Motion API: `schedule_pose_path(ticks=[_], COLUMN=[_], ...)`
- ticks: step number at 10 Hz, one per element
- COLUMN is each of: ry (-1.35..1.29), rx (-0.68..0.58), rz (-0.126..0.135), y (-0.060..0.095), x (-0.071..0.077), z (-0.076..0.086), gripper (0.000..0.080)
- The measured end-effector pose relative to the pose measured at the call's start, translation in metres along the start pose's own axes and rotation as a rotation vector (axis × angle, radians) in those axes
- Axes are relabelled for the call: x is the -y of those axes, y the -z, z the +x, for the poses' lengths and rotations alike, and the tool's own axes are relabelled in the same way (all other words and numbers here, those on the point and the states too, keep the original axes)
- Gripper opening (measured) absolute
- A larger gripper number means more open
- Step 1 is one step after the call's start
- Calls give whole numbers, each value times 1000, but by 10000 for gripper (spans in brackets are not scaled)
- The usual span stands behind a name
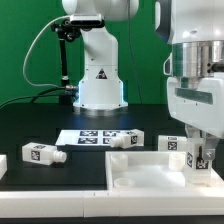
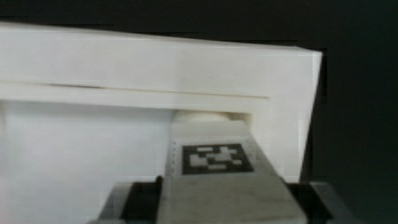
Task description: Assemble one leg
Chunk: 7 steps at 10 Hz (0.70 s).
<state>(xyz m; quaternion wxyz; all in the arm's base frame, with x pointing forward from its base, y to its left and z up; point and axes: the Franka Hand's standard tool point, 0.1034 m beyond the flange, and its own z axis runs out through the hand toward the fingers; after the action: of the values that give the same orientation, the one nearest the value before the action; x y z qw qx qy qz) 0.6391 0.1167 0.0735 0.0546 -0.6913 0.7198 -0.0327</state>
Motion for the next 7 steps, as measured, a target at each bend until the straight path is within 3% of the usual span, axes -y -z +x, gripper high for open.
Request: schedule_pose_path(ticks=[3, 4, 5, 6, 7], ry=[83, 179, 179, 179, 179], rx=[-1, -1, -1, -1, -1], rz=[-1, -3, -3, -3, -3], y=[0, 0, 0, 0, 0], x=[0, 0, 0, 0, 0], z=[1, 3, 3, 3, 3], gripper=[299, 485, 485, 610, 643])
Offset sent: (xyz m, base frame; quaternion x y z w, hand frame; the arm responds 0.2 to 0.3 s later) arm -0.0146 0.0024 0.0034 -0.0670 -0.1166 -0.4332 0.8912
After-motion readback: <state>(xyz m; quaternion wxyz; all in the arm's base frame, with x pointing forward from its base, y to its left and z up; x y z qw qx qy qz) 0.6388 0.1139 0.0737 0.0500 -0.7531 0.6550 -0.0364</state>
